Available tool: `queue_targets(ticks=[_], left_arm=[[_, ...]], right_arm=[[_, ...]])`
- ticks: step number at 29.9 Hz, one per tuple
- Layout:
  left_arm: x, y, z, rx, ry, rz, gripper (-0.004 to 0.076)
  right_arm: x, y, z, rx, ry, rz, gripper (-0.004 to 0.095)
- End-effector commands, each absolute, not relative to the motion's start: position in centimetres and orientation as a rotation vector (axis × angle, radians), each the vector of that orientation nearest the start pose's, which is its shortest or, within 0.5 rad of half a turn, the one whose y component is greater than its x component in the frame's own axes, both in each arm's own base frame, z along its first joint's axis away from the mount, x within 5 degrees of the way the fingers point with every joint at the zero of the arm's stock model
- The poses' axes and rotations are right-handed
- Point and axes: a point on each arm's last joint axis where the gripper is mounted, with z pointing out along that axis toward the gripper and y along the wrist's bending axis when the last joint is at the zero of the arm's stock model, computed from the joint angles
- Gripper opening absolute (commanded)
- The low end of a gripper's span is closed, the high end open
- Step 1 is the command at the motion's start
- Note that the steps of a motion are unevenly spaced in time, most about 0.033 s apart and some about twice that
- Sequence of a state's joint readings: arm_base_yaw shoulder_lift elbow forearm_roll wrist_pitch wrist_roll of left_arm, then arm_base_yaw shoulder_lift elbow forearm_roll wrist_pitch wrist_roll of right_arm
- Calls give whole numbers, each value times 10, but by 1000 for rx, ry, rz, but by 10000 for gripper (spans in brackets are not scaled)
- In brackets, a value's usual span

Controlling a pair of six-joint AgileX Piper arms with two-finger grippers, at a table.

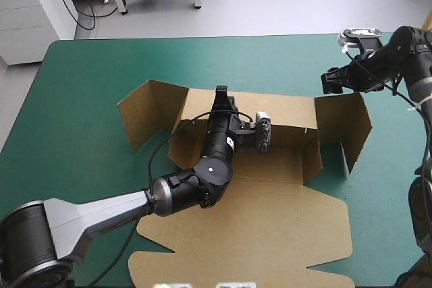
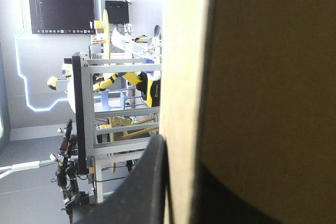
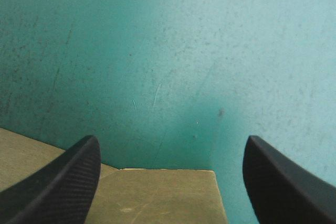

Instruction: Fold the box

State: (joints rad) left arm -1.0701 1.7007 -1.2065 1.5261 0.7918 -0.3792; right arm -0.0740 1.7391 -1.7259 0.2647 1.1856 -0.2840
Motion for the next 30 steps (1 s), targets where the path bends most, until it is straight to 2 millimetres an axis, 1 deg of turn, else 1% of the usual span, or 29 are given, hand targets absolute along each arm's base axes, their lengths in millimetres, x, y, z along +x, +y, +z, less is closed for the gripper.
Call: queue_targets(ticks=[1, 6, 11, 16, 21, 24, 27, 30], left_arm=[[230, -292, 310, 1392, 1327, 770, -8], [231, -291, 310, 1388, 1335, 774, -8], [231, -291, 310, 1387, 1339, 772, -8], [231, -288, 310, 1270, 1429, 709, -8], [231, -288, 309, 1261, 1449, 688, -8], [231, -288, 308, 1258, 1466, 680, -8], [230, -288, 308, 1261, 1469, 678, -8], [230, -288, 308, 1281, 1456, 691, -8]], right_arm=[[358, -6, 381, -208, 2552, 219, 699], [342, -5, 374, -233, 2582, 217, 699], [326, -4, 377, -236, 2578, 215, 699], [322, -6, 380, -222, 2578, 181, 699], [321, -3, 378, -186, 2582, 241, 699], [314, 1, 370, -210, 2597, 302, 699], [303, 5, 358, -233, 2620, 350, 699], [289, 7, 357, -238, 2592, 353, 699]])
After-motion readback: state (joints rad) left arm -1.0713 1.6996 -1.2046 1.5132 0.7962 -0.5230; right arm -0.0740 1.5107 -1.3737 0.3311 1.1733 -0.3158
